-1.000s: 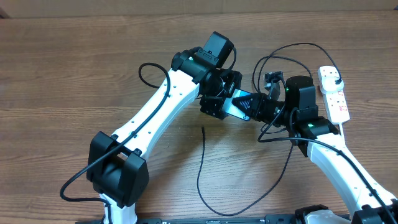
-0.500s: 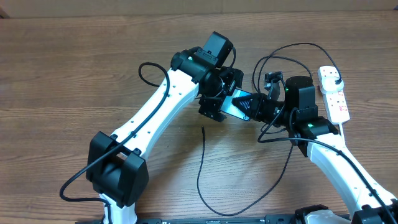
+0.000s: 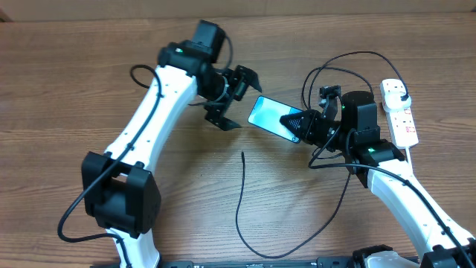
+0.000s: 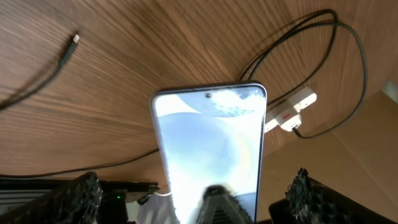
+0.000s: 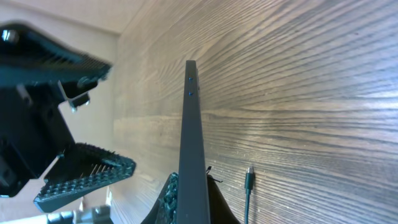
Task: Plug charger to phone and switch on socket
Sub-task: 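Open the left gripper and pull it back from the phone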
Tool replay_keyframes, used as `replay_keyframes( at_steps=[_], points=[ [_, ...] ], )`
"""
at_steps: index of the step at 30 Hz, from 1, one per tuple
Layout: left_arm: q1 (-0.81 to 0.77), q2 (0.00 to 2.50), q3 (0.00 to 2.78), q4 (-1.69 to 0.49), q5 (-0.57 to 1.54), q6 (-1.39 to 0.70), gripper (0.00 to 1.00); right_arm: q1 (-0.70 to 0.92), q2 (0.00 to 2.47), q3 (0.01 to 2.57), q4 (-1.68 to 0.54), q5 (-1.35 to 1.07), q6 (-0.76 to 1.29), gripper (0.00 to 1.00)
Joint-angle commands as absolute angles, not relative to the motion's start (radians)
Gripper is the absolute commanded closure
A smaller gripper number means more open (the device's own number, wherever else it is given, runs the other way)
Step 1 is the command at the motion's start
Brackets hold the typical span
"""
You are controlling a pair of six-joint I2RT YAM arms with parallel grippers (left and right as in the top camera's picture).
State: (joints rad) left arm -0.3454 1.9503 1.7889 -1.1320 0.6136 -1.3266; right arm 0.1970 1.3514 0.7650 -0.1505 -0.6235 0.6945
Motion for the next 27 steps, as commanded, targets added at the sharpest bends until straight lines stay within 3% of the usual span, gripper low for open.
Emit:
replay_keyframes(
  at_steps=[1, 19, 27],
  points=[
    [-0.314, 1.917, 1.81, -1.14, 0.694, -1.188, 0.01, 0.201, 1.349, 0.792, -0.137, -0.591, 0.828, 0.96],
    [-0.251, 1.917, 1.81, -1.073, 0.71, -1.217, 0.0, 0.201, 1.349, 0.792, -0.136, -0.567, 1.738, 0.96],
    [-0.282, 1.917, 1.81, -1.031, 0.596, -1.311, 0.01, 0.202, 1.349, 0.792, -0.047, -0.6, 1.938, 0.96]
  ],
)
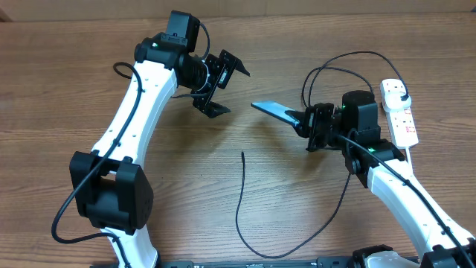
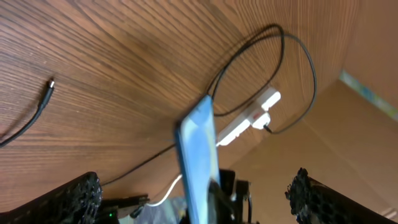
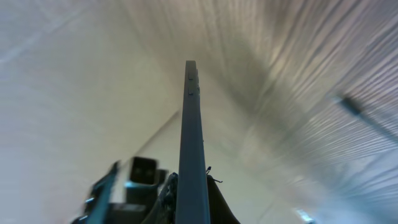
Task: Plug charger to phone and switch on socket
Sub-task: 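Open the left gripper and pull it back from the phone, then move the left gripper to the phone's bottom end near the right gripper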
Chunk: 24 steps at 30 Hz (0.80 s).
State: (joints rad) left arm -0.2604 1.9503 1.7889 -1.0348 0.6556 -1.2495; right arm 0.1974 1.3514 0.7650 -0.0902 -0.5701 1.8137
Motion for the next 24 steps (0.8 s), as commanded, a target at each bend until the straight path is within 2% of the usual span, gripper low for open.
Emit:
replay_keyframes(
  at_steps=[1, 7, 16, 24],
  points=[
    [-0.289, 1.917, 1.81, -1.031, 0.585, -1.332, 0.01, 0.202, 1.349, 0.792, -0.029, -0.606, 1.956, 0.96],
    [-0.338, 1.917, 1.81, -1.016, 0.537, -1.43, 0.0, 0.202, 1.349, 0.792, 0.035, -0.623, 2.021, 0.96],
    [-0.392, 1.917, 1.81, -0.907, 0.513, -1.448, 0.0, 0.202, 1.349, 0.792, 0.075, -0.675, 2.135, 0.96],
    [-0.408, 1.917, 1.81, -0.9, 0.513, -1.471, 0.0, 0.202, 1.349, 0.793, 0.112, -0.675, 2.162, 0.96]
  ],
)
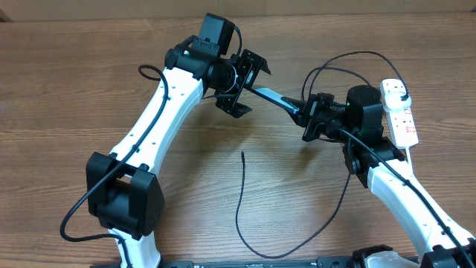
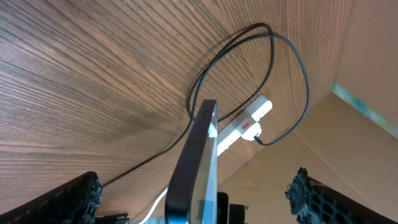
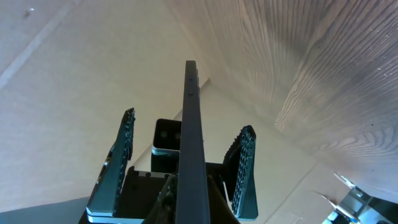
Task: Plug charger to phone and switch on socket
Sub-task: 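Move the left gripper to the phone's bottom end near the right gripper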
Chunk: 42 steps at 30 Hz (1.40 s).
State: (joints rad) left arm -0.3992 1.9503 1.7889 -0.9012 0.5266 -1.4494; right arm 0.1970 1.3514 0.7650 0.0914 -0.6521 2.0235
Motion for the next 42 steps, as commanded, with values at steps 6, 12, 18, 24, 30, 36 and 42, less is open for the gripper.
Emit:
replay_keyframes(
  at_steps=[6, 12, 18, 24, 30, 36, 42],
  points=[
    [-0.416, 1.917, 1.81, -0.9, 0.501, -1.471, 0.01, 0.202, 1.349, 0.793, 0.113, -0.676, 2.162, 0.96],
    [-0.42, 1.918, 1.81, -0.9, 0.479, -1.471, 0.0, 0.202, 1.349, 0.793, 0.15, -0.678, 2.162, 0.96],
    [-0.425, 1.919, 1.81, -0.9, 0.478, -1.471, 0.01, 0.202, 1.349, 0.793, 0.156, -0.679, 2.162, 0.96],
    [-0.438, 1.92, 1.81, -0.898, 0.46, -1.475, 0.0, 0.202, 1.349, 0.793, 0.156, -0.683, 2.162, 0.96],
    [-0.446, 1.921, 1.81, -0.877, 0.461, -1.475, 0.01, 0.202, 1.349, 0.793, 0.156, -0.686, 2.162, 0.96],
    [-0.446, 1.921, 1.81, -0.877, 0.461, -1.474, 0.13, 0.202, 1.349, 0.793, 0.156, -0.686, 2.162, 0.96],
    [-0.446, 1.921, 1.81, -0.877, 0.461, -1.474, 0.32, 0.202, 1.349, 0.793, 0.156, -0.687, 2.162, 0.96]
  ],
)
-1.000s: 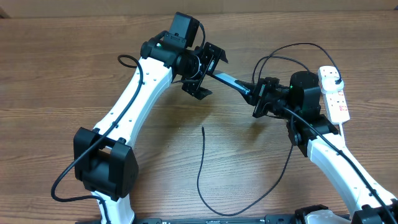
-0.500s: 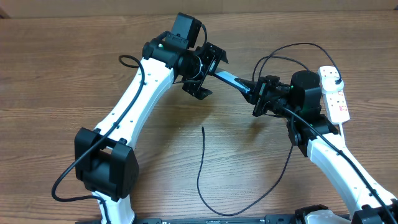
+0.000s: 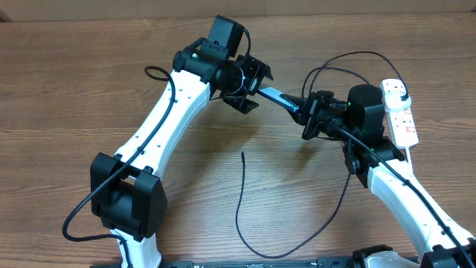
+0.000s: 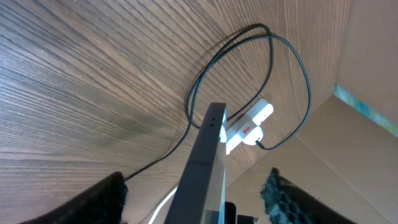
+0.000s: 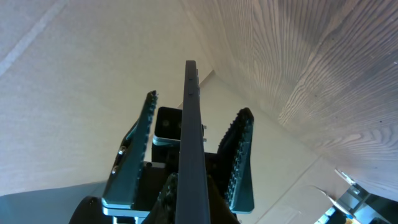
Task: Plug charger to phone and switch on socket
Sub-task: 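Move the left gripper to the phone's bottom end near the right gripper, then close the left gripper on the phone's end while the right gripper holds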
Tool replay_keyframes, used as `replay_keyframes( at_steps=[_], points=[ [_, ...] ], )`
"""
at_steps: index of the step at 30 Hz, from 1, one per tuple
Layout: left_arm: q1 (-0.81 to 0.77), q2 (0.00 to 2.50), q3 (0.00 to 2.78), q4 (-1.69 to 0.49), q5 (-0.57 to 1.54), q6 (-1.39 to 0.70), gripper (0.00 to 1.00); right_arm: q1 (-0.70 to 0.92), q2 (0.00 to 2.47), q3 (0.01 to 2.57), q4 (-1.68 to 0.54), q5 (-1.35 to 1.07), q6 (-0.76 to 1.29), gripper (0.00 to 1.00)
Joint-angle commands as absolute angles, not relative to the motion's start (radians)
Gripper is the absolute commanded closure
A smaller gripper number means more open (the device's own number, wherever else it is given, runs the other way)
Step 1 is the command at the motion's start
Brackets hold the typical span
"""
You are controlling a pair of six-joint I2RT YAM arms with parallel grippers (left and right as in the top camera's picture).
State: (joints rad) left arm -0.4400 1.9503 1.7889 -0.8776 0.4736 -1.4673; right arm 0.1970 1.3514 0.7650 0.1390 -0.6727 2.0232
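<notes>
The phone point(image 3: 271, 95) hangs edge-on above the table, its near end gripped by my right gripper point(image 3: 303, 117), which is shut on it. My left gripper point(image 3: 255, 86) straddles the phone's far end, open, with a gap on each side. In the left wrist view the phone's edge point(image 4: 206, 154) rises between the fingers point(image 4: 104, 198). In the right wrist view the phone point(image 5: 189, 124) stands between the left gripper's pads point(image 5: 239, 155). The charger cable's plug end point(image 3: 243, 154) lies loose on the table. The white socket strip point(image 3: 399, 112) sits at the far right.
The black charger cable point(image 3: 239, 216) curves down the table's middle, then up toward the right arm. Another black cable loops point(image 3: 349, 59) behind the right arm to the plug in the strip. The strip and that loop point(image 4: 249, 123) show in the left wrist view.
The left gripper's fingers stand closer together around the phone's far end, and the left arm has shifted slightly toward the right. The phone and right gripper have hardly moved.
At first my right gripper held the phone screen-up low over the table, the open left gripper beside it. Then the phone was turned on edge and the left gripper stood off to the left. After that the left gripper straddled the phone's far end, and now its fingers are narrower.
</notes>
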Motion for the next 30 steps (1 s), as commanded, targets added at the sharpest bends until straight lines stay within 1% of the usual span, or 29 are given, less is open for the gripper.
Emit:
replay_keyframes(
  at_steps=[1, 2, 8, 11, 22, 30],
  points=[
    [-0.446, 1.921, 1.81, -0.877, 0.46, -1.474, 0.34, 0.202, 1.349, 0.793, 0.156, -0.687, 2.162, 0.96],
    [-0.446, 1.921, 1.81, -0.877, 0.46, -1.474, 0.35, 0.202, 1.349, 0.793, 0.156, -0.687, 2.162, 0.96],
    [-0.446, 1.924, 1.81, -0.877, 0.459, -1.474, 0.57, 0.203, 1.349, 0.793, 0.156, -0.693, 2.162, 0.96],
    [-0.446, 1.925, 1.81, -0.877, 0.448, -1.474, 0.65, 0.203, 1.349, 0.793, 0.156, -0.699, 2.162, 0.96],
    [-0.455, 1.925, 1.81, -0.878, 0.441, -1.47, 0.73, 0.203, 1.349, 0.793, 0.156, -0.702, 2.162, 0.96],
    [-0.473, 1.926, 1.81, -0.878, 0.409, -1.47, 0.73, 0.203, 1.349, 0.793, 0.156, -0.701, 2.162, 0.96]
  ],
)
